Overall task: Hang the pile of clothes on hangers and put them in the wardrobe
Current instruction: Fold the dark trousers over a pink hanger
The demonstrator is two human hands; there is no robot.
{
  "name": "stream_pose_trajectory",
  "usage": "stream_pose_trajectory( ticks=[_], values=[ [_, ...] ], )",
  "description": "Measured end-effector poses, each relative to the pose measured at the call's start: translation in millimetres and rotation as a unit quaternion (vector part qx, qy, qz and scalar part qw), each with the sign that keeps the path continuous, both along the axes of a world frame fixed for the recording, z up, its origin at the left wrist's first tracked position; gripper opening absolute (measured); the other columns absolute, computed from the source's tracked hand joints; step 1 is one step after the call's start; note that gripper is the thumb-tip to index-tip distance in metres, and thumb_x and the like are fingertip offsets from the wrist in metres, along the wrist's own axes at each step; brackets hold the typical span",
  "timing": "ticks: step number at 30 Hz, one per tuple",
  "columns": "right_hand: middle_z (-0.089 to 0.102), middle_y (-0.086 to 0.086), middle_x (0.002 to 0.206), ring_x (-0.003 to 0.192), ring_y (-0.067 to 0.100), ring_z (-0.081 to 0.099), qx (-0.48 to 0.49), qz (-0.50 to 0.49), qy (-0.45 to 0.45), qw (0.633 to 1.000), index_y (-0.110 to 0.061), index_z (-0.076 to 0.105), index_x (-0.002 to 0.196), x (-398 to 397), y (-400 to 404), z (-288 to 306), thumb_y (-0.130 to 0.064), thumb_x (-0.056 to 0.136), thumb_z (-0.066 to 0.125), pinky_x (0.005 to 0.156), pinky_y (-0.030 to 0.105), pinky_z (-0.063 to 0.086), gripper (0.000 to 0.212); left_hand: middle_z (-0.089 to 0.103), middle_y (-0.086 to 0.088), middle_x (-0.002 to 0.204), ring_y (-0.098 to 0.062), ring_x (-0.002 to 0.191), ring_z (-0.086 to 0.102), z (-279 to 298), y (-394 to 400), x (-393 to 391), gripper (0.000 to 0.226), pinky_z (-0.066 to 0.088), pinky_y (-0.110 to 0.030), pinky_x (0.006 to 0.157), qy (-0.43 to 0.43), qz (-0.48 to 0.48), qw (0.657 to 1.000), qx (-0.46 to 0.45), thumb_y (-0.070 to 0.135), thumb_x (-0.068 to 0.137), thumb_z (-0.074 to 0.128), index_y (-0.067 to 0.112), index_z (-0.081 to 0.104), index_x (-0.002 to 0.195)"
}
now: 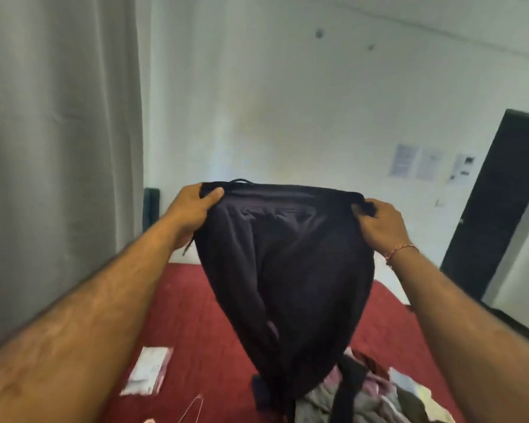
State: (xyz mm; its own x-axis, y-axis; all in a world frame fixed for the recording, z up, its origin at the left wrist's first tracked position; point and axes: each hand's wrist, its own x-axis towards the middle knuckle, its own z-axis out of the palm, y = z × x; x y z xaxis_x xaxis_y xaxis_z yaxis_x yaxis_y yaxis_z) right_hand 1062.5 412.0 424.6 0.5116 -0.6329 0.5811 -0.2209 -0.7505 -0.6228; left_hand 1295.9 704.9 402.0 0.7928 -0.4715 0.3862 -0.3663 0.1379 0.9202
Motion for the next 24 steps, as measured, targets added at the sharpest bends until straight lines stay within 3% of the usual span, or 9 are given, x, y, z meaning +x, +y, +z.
stream_pose_trajectory(
  ticks=[3, 7, 12, 14, 16, 18, 20, 22, 24],
  values=[
    [0.072, 0.005, 0.12, 0.107, 0.025, 0.069, -0.014, 0.042, 0.033, 0.998, -0.015, 0.073, 0.111, -1, -8, 49, -0.046, 0.096, 0.063, 0.099, 0.044, 0.054, 0.036, 0.079, -0.005, 0.106, -0.025, 0.104, 0.074, 55, 13, 7, 0.025, 0.057, -0.042, 0.098, -0.038, -0.023, 0.999, 0.025, 0.025, 0.108, 0.053, 0.016, 0.075, 0.111],
    [0.077, 0.01, 0.106, 0.098, 0.029, 0.074, 0.054, 0.101, 0.012, 0.993, -0.007, 0.073, 0.116, -6, -1, 98, -0.018, 0.1, 0.065, 0.088, 0.041, 0.06, 0.021, 0.077, -0.001, 0.109, -0.022, 0.104, 0.072, 113, 27, 7, 0.027, 0.056, -0.044, 0.099, -0.127, 0.021, 0.986, 0.109, 0.035, 0.106, 0.055, 0.02, 0.075, 0.118],
    [0.076, 0.008, 0.114, 0.109, 0.03, 0.072, 0.109, 0.22, -0.055, 0.968, -0.013, 0.075, 0.12, -13, 11, 130, 0.005, 0.098, 0.058, 0.077, 0.031, 0.06, 0.033, 0.077, -0.005, 0.101, -0.026, 0.1, 0.073, 151, 43, 4, 0.018, 0.058, -0.038, 0.088, -0.165, 0.078, 0.974, 0.136, 0.025, 0.1, 0.068, 0.013, 0.076, 0.111],
    [0.075, 0.015, 0.118, 0.113, 0.037, 0.07, 0.135, 0.287, -0.09, 0.944, -0.006, 0.073, 0.122, -26, 16, 140, 0.002, 0.097, 0.063, 0.088, 0.041, 0.06, 0.028, 0.079, -0.008, 0.105, -0.028, 0.104, 0.074, 155, 58, 0, 0.018, 0.059, -0.037, 0.089, -0.143, 0.031, 0.984, 0.103, 0.022, 0.102, 0.065, 0.012, 0.075, 0.113],
    [0.072, 0.022, 0.12, 0.113, 0.04, 0.069, 0.162, 0.366, -0.144, 0.905, 0.003, 0.069, 0.124, -43, 19, 145, 0.002, 0.095, 0.062, 0.097, 0.045, 0.058, 0.03, 0.077, -0.013, 0.114, -0.029, 0.109, 0.073, 152, 74, -8, 0.028, 0.06, -0.035, 0.093, -0.133, -0.059, 0.989, 0.001, 0.025, 0.099, 0.068, 0.007, 0.073, 0.119],
    [0.072, 0.023, 0.118, 0.107, 0.036, 0.071, 0.187, 0.461, -0.207, 0.842, 0.006, 0.065, 0.125, -59, 20, 143, 0.0, 0.093, 0.059, 0.094, 0.042, 0.059, 0.032, 0.074, -0.019, 0.116, -0.028, 0.105, 0.074, 143, 81, -12, 0.052, 0.062, -0.034, 0.09, -0.114, -0.138, 0.978, -0.111, 0.037, 0.084, 0.083, 0.003, 0.072, 0.121],
    [0.074, 0.018, 0.112, 0.098, 0.03, 0.072, 0.215, 0.5, -0.222, 0.809, 0.003, 0.064, 0.124, -57, 20, 134, -0.003, 0.091, 0.056, 0.087, 0.038, 0.061, 0.034, 0.074, -0.02, 0.114, -0.028, 0.1, 0.075, 131, 73, -16, 0.058, 0.063, -0.035, 0.086, -0.08, -0.154, 0.974, -0.144, 0.039, 0.075, 0.09, 0.003, 0.074, 0.119],
    [0.076, 0.018, 0.107, 0.092, 0.03, 0.073, 0.251, 0.457, -0.183, 0.833, 0.002, 0.066, 0.12, -35, 17, 122, -0.001, 0.09, 0.057, 0.085, 0.038, 0.061, 0.032, 0.074, -0.021, 0.115, -0.032, 0.102, 0.073, 120, 56, -15, 0.037, 0.061, -0.039, 0.089, -0.043, -0.095, 0.99, -0.097, 0.028, 0.084, 0.082, 0.007, 0.077, 0.114],
    [0.075, 0.024, 0.106, 0.09, 0.034, 0.071, 0.28, 0.351, -0.11, 0.887, 0.005, 0.071, 0.114, -8, 11, 107, 0.001, 0.093, 0.059, 0.088, 0.044, 0.06, 0.025, 0.074, -0.022, 0.113, -0.035, 0.101, 0.072, 107, 36, -8, 0.018, 0.059, -0.044, 0.092, 0.007, 0.044, 0.999, -0.002, 0.017, 0.095, 0.072, 0.005, 0.078, 0.108]
  ],
)
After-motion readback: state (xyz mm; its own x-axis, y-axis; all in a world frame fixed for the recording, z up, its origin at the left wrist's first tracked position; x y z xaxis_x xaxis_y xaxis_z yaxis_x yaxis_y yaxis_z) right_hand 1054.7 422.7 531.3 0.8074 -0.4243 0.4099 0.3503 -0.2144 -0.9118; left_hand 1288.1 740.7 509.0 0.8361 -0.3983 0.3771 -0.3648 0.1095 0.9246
